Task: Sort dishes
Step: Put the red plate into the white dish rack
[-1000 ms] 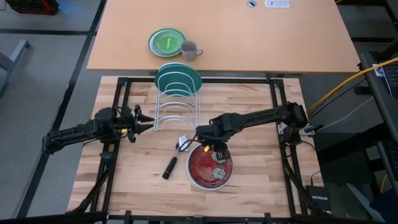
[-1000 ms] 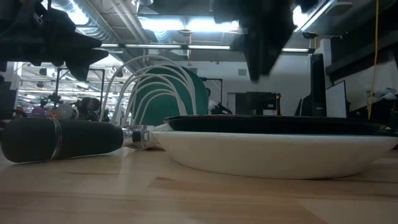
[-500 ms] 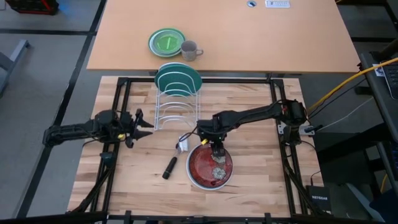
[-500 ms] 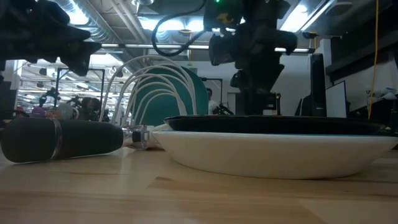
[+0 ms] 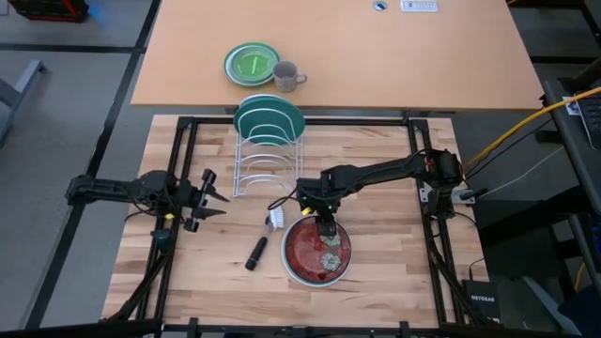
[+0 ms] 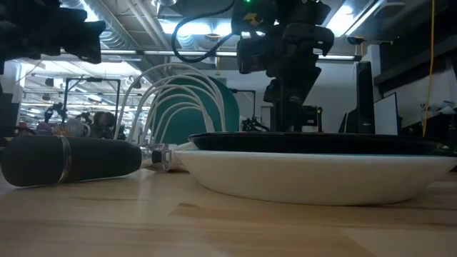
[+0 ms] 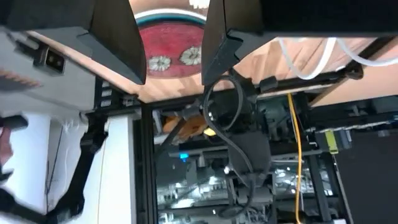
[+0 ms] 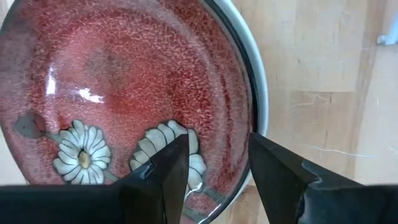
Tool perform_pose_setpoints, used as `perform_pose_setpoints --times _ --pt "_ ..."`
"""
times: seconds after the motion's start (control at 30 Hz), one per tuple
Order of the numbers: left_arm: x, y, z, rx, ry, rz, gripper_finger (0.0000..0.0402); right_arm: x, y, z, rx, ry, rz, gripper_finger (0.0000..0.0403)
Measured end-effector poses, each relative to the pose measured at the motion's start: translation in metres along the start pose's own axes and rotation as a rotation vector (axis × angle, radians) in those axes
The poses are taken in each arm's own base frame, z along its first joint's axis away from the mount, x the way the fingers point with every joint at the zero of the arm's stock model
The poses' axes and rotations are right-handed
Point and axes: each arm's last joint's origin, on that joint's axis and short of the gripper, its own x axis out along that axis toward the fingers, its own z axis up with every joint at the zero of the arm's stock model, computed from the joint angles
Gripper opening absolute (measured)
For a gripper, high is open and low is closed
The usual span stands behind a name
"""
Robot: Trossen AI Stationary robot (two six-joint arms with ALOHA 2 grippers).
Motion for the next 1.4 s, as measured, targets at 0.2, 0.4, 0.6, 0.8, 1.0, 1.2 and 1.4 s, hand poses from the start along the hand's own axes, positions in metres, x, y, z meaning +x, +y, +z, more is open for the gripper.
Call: perform_pose_setpoints --times 0.2,0.4,0.6,0.8,1.0,1.2,1.4 --pt "0.021 -0.001 0.020 0.104 0.056 -0.056 0.0127 0.000 0.000 0.000 0.000 0.001 -0.001 0.0169" --pt "0.060 -0.006 0.025 0.247 0.197 -0.158 0.0122 0.000 0.000 0.000 -0.001 0.001 -0.001 0.0169" --pt "0.094 -0.016 0.005 0.357 0.359 -0.274 0.0124 0.000 0.000 0.000 -0.002 0.003 0.000 0.0169" --pt "0.121 -0.025 -0.013 0.447 0.340 -0.320 0.0125 0.000 -0.001 0.000 -0.006 0.003 -0.020 0.0169" --pt "0.146 -0.032 -0.031 0.520 0.359 -0.360 0.0125 0.000 -0.002 0.000 -0.005 0.002 -0.031 0.0169" --pt "0.178 -0.039 -0.045 0.607 0.394 -0.415 0.0125 0.000 -0.001 -0.001 -0.002 0.009 -0.012 0.0169" --pt "0.201 -0.046 -0.056 0.655 0.436 -0.452 0.0125 0.000 0.001 -0.007 0.078 0.074 0.055 0.0169"
